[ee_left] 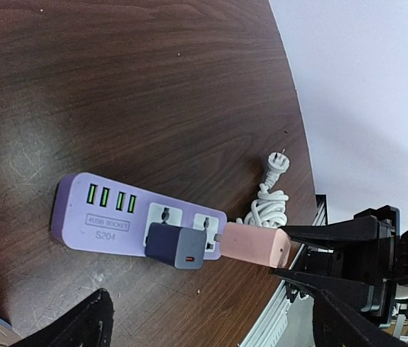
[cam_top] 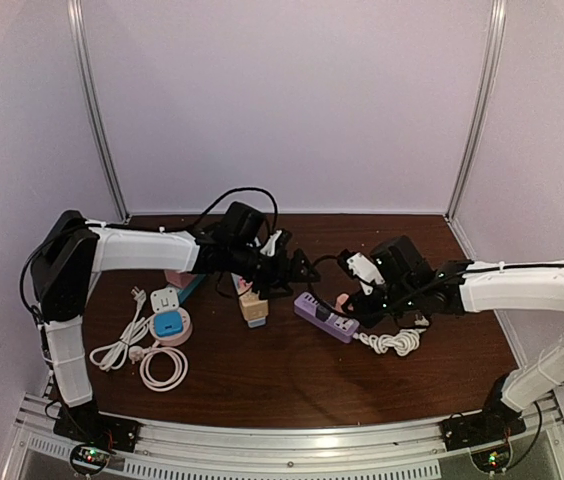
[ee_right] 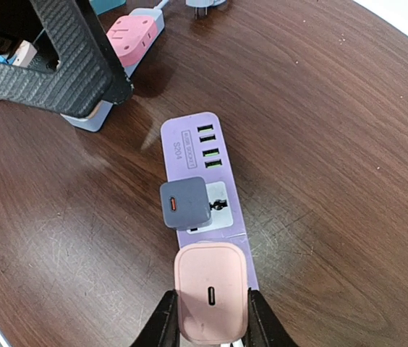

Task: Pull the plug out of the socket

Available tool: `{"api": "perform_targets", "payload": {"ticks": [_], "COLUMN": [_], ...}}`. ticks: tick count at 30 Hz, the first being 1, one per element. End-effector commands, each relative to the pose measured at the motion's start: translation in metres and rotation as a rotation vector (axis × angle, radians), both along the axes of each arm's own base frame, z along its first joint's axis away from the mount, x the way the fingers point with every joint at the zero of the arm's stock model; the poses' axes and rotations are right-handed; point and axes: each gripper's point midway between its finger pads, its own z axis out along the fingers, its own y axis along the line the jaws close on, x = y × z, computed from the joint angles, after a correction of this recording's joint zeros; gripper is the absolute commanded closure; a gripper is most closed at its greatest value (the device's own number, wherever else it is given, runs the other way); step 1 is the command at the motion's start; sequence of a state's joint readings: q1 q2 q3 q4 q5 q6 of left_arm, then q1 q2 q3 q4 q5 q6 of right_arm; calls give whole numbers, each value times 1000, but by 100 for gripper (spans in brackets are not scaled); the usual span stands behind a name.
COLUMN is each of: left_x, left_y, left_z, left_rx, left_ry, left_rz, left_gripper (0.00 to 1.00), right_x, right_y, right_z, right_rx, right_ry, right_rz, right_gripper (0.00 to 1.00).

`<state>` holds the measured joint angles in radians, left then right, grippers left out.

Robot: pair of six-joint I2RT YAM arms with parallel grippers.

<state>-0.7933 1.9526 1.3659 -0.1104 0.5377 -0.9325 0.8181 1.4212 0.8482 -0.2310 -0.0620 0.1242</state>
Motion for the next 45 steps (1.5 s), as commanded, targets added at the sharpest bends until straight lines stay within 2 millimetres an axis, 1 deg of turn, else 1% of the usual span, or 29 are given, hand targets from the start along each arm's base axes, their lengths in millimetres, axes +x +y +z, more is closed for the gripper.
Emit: {"api": "perform_targets", "payload": {"ticks": [1, 6, 8, 11, 13, 22, 24, 27, 31, 34, 38, 45], "left_x": [7, 10, 10, 11, 10, 3, 1, 0, -1, -1, 0, 0], "left_y": [-9, -13, -13, -12, -10, 14, 18, 22, 25, 25, 26, 25], "left_z": [20, 39, 46, 57, 65, 89, 94, 97, 99, 99, 99, 92], "left_rx": [-29, -56, -63, -65, -59, 9, 17, 31, 38, 38, 39, 43], "left_ry": [-65, -115, -131, -157, -180, -270, -288, -301, -309, -310, -315, -305], "left_rz": [-11, -25, -29, -35, -42, -41, -39, -38, -36, -36, -33, -35], "left_gripper": [2, 2, 2, 2, 2, 2, 3, 2, 2, 2, 2, 2], "right_x": [14, 33, 45, 65, 77, 125, 133, 143, 151, 152, 148, 138], "right_y": [-10, -27, -40, -62, -74, -111, -118, -128, -141, -147, -152, -161], "right_z": [35, 45, 48, 44, 42, 41, 36, 27, 14, -1, -20, -45], "right_rx": [56, 103, 120, 148, 169, 421, 474, 552, 625, 636, 626, 625], "right_ry": [-54, -36, -33, -1, 10, 91, 117, 158, 182, 207, 237, 284], "right_rz": [-89, -190, -261, -387, -443, -528, -539, -557, -578, -603, -622, -642], "right_gripper": [87, 87, 86, 85, 85, 85, 85, 85, 85, 85, 83, 81]}}
